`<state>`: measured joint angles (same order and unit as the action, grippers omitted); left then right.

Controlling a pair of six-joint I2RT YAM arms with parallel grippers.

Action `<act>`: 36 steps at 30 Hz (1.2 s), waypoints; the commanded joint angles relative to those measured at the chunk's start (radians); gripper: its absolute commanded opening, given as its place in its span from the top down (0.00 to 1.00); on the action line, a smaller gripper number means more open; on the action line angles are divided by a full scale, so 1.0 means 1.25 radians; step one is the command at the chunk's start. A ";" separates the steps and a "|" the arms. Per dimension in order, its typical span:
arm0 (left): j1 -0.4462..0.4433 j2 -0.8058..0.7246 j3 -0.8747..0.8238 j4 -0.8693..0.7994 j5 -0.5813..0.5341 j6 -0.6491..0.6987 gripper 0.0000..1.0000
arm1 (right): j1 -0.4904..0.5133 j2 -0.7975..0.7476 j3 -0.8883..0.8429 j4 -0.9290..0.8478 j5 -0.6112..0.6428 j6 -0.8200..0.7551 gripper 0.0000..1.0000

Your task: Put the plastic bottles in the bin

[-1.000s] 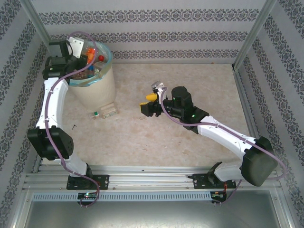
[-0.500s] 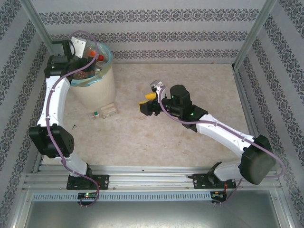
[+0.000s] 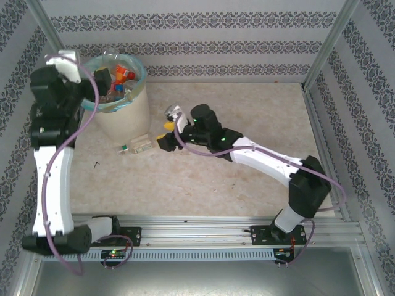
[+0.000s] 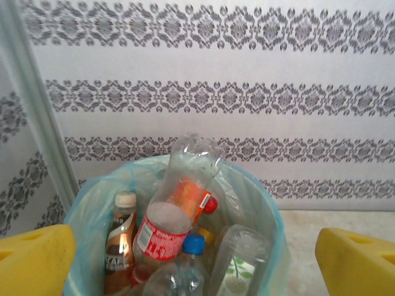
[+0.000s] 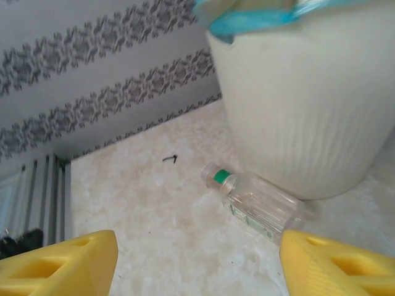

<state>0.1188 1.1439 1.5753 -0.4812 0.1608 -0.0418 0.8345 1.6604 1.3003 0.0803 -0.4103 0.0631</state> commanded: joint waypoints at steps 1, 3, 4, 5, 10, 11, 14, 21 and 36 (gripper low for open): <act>-0.003 -0.092 -0.101 0.028 -0.051 -0.096 0.00 | 0.028 0.074 0.053 -0.023 -0.010 -0.103 0.29; -0.003 -0.158 -0.162 0.032 -0.067 -0.111 0.00 | 0.042 0.135 0.087 -0.021 -0.022 -0.138 0.29; -0.003 -0.182 -0.184 0.029 -0.071 -0.115 0.00 | 0.047 0.159 0.102 -0.021 -0.026 -0.152 0.29; -0.003 -0.204 -0.205 0.023 -0.073 -0.114 0.00 | 0.052 0.191 0.118 -0.021 -0.031 -0.172 0.29; -0.003 -0.279 -0.302 0.010 -0.094 -0.116 0.00 | 0.058 0.329 0.211 -0.037 0.009 -0.260 0.26; -0.003 -0.294 -0.321 0.014 -0.104 -0.112 0.00 | 0.056 0.358 0.241 -0.056 0.033 -0.278 0.25; -0.003 -0.326 -0.358 0.019 -0.155 -0.110 0.00 | 0.038 0.433 0.341 -0.115 0.058 -0.288 0.22; -0.003 -0.358 -0.415 0.042 -0.171 -0.119 0.00 | -0.018 0.599 0.572 -0.224 -0.049 -0.214 0.12; -0.002 -0.366 -0.424 0.059 -0.153 -0.105 0.00 | 0.015 0.708 0.788 -0.470 -0.039 -0.230 0.14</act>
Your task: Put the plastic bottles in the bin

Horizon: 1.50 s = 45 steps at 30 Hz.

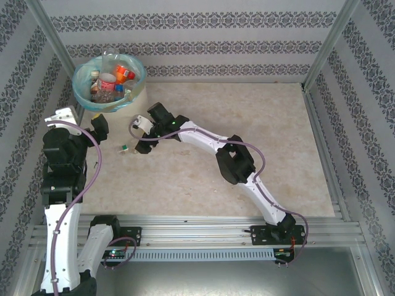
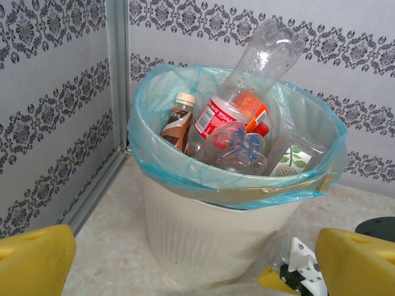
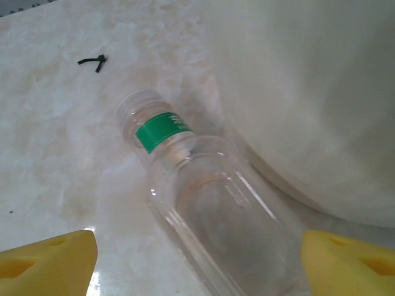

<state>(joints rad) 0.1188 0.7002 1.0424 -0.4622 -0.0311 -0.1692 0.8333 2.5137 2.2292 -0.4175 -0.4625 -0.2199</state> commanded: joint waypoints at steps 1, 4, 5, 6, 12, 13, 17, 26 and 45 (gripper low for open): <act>-0.003 -0.013 0.003 0.043 0.002 -0.003 0.00 | 0.019 0.031 0.057 -0.085 0.005 -0.004 0.15; -0.002 -0.019 -0.003 0.041 0.003 -0.001 0.00 | 0.025 0.032 0.059 -0.107 0.004 0.003 0.17; -0.003 -0.021 -0.004 0.040 0.004 0.000 0.00 | 0.026 0.029 0.049 -0.108 -0.001 0.006 0.17; -0.003 -0.023 -0.005 0.038 0.003 0.002 0.00 | 0.029 0.024 0.035 -0.110 -0.006 0.007 0.18; -0.003 -0.031 -0.008 0.037 0.001 0.011 0.00 | 0.060 -0.057 -0.113 -0.067 0.000 -0.013 0.23; -0.003 -0.033 -0.009 0.038 0.001 0.011 0.00 | 0.067 -0.073 -0.137 -0.058 0.004 -0.016 0.24; -0.002 -0.038 -0.013 0.040 0.005 0.010 0.00 | 0.086 -0.130 -0.210 -0.017 0.015 -0.025 0.27; -0.007 -0.055 -0.030 0.042 -0.005 0.012 0.00 | 0.117 -0.234 -0.329 0.117 0.091 -0.066 0.28; -0.027 -0.083 -0.023 0.026 -0.102 0.052 0.00 | 0.179 -0.076 -0.054 0.000 0.412 0.215 0.21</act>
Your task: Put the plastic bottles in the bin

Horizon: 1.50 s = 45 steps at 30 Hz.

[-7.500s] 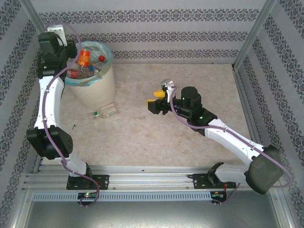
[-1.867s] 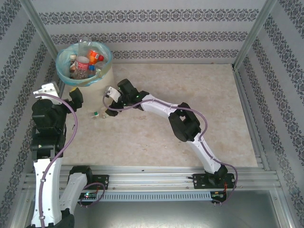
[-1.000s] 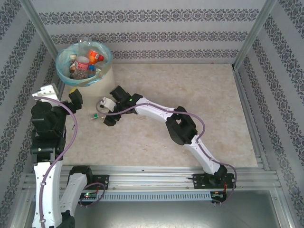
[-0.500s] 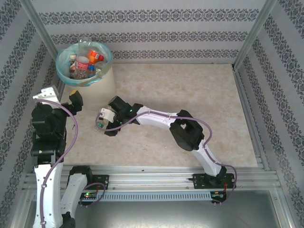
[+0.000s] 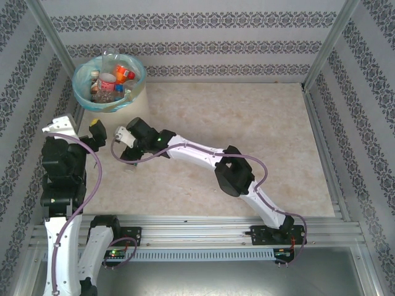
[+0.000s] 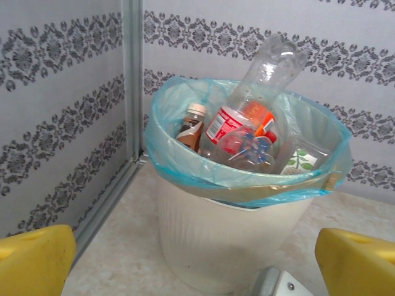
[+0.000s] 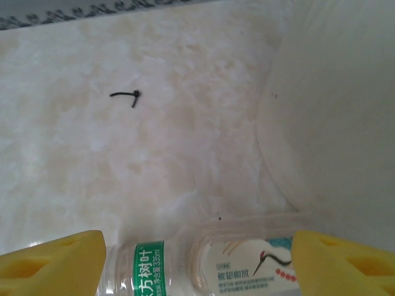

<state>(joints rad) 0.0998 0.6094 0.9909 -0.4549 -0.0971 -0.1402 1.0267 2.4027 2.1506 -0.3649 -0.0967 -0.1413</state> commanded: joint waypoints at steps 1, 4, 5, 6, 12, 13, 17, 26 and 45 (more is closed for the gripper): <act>-0.013 -0.012 0.023 0.019 -0.068 0.039 0.00 | 0.035 0.011 0.003 -0.041 0.143 0.189 0.20; -0.026 -0.017 0.031 0.026 -0.121 0.064 0.00 | 0.065 0.020 0.008 -0.049 0.179 0.282 0.17; -0.029 -0.019 0.031 0.030 -0.129 0.068 0.00 | 0.074 0.028 0.020 -0.056 0.194 0.303 0.17; -0.032 -0.021 0.032 0.034 -0.133 0.072 0.00 | 0.084 0.044 0.042 -0.071 0.223 0.321 0.16; -0.042 -0.036 0.034 0.028 -0.133 0.072 0.00 | 0.108 0.129 0.172 -0.180 0.335 0.395 0.14; -0.043 -0.039 0.033 0.027 -0.132 0.070 0.00 | 0.110 0.132 0.170 -0.183 0.346 0.401 0.14; -0.046 -0.046 0.026 0.024 -0.129 0.068 0.00 | 0.109 0.134 0.147 -0.195 0.381 0.408 0.14; -0.049 -0.049 0.020 0.026 -0.117 0.062 0.00 | 0.082 0.086 0.031 -0.186 0.374 0.440 0.19; -0.049 -0.052 0.018 0.023 -0.111 0.057 0.00 | 0.037 0.000 -0.141 -0.118 0.336 0.525 0.19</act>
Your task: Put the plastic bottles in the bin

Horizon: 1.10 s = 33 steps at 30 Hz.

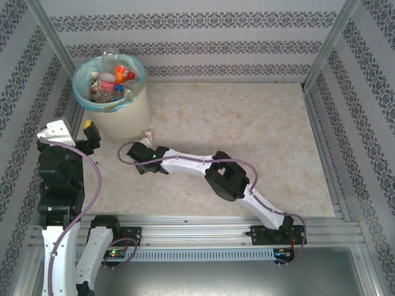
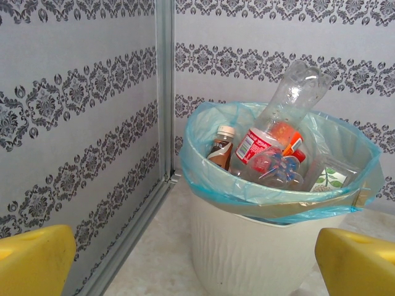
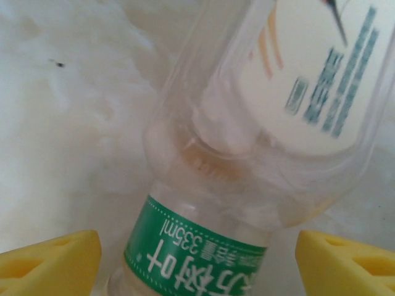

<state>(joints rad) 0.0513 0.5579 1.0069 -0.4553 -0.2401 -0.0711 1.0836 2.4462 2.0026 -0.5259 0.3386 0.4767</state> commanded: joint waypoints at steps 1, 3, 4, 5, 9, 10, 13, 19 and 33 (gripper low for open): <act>-0.010 -0.012 0.006 0.024 0.003 0.002 0.00 | -0.012 -0.038 -0.028 0.018 -0.022 0.034 0.21; -0.010 -0.013 0.003 0.026 0.005 0.002 0.00 | -0.017 -0.048 -0.045 0.033 -0.043 0.038 0.29; -0.010 -0.013 0.002 0.025 0.008 0.001 0.00 | -0.019 -0.054 -0.054 0.040 -0.046 0.037 0.35; -0.010 -0.013 0.002 0.025 0.009 -0.001 0.00 | -0.020 -0.067 -0.068 0.050 -0.046 0.037 0.40; -0.010 -0.011 -0.003 0.031 0.020 -0.006 0.00 | -0.022 -0.135 -0.150 0.103 -0.041 0.030 0.57; -0.010 -0.010 -0.002 0.033 0.024 -0.006 0.00 | -0.025 -0.153 -0.172 0.115 -0.046 0.028 0.61; -0.010 -0.008 0.001 0.038 0.039 -0.012 0.00 | -0.029 -0.214 -0.249 0.146 -0.054 0.033 0.69; -0.010 0.030 0.033 0.054 0.274 -0.033 0.00 | -0.040 -0.436 -0.516 0.274 -0.110 0.042 0.79; -0.049 0.243 0.008 0.535 0.857 -0.518 0.00 | -0.084 -0.923 -0.802 0.521 -0.115 -0.169 0.77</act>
<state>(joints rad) 0.0242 0.8436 1.0233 0.0013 0.6662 -0.5529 0.9878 1.3426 1.0000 0.0086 0.2150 0.3649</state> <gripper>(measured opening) 0.999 0.417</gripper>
